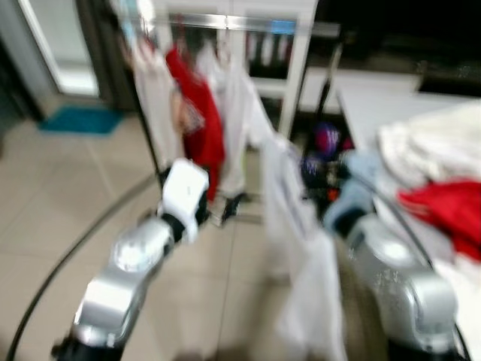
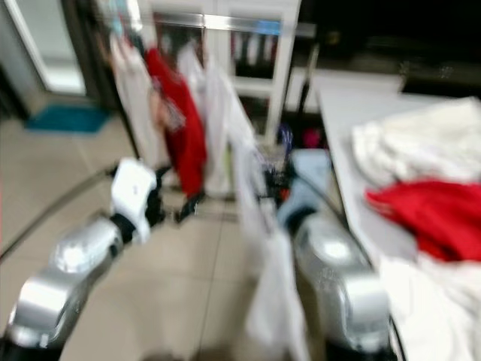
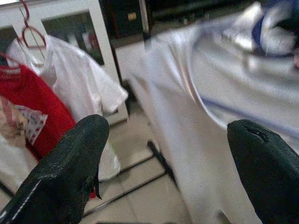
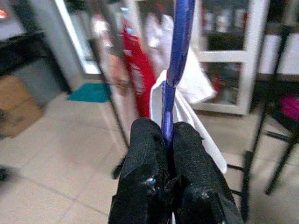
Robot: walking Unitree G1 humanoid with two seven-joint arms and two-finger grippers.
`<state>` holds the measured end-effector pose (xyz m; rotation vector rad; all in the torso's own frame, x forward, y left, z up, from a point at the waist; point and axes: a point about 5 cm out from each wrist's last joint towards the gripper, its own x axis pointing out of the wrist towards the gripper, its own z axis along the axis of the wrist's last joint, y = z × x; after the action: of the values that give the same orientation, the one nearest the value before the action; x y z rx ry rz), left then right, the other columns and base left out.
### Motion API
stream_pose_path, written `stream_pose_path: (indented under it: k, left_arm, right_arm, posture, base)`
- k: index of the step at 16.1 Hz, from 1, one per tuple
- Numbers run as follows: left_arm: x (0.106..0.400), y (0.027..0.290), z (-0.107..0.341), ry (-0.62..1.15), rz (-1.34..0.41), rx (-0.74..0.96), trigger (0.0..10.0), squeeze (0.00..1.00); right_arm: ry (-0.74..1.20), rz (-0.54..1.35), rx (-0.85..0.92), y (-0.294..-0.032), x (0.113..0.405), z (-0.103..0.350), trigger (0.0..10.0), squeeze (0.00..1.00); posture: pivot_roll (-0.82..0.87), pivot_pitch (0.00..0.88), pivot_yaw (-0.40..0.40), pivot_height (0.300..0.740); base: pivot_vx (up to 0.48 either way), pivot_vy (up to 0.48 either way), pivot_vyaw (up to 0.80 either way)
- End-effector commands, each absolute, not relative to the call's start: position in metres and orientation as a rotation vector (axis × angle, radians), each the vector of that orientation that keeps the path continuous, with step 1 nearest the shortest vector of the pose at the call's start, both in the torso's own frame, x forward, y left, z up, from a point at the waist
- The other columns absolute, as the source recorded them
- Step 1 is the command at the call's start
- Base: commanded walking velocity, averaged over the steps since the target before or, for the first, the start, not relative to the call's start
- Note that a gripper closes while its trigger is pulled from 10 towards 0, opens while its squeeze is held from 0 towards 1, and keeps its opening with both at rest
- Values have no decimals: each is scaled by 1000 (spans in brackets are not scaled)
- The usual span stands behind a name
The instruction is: Hang hanger
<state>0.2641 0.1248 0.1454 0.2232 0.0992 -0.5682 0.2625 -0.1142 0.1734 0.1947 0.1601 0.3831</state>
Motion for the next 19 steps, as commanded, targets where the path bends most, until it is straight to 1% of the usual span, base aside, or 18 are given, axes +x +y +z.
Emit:
stream_pose_path:
  k: [1,3,4,7,9,10,11,12,15,19]
  left_arm:
    - [268,121,142,101,-565,252,10000,0]
    - [274,121,142,89,-525,263,10000,0]
    - [282,117,146,51,-508,264,10000,0]
    - [301,104,161,-57,-513,260,10000,0]
    - [304,103,164,-83,-495,254,10000,0]
    - [306,104,163,-87,-480,251,9647,0]
    - [307,104,162,-85,-470,251,4157,0]
    - [309,105,161,-94,-464,254,0,0]
    - [315,105,160,-96,-449,251,0,0]
    - [321,99,164,-119,-494,247,0,0]
  right_arm:
    - [75,450,212,-108,261,190,0,0]
    - [57,507,212,-102,260,195,0,0]
    - [39,543,213,-99,259,198,0,0]
    - [13,575,210,-96,259,204,0,0]
    - [-5,584,229,-95,258,206,0,0]
    - [-26,591,245,-96,257,209,0,0]
    - [-39,597,253,-95,256,210,0,0]
    - [-61,611,266,-95,254,212,0,0]
    - [-87,660,297,-92,249,215,0,0]
    - [-86,691,298,-91,247,214,0,0]
  posture:
    - [74,13,-12,740]
    - [68,10,-27,740]
    - [70,11,-32,740]
    - [58,9,-31,740]
    - [54,8,-26,740]
    - [53,9,-26,740]
    - [52,7,-24,740]
    - [52,10,-23,740]
    - [53,11,-22,740]
    - [52,13,-20,740]
  base:
    - [0,0,0]
    - [0,0,0]
    - [0,0,0]
    - [0,0,0]
    - [0,0,0]
    - [0,0,0]
    - [0,0,0]
    - [0,0,0]
    - [0,0,0]
    - [0,0,0]
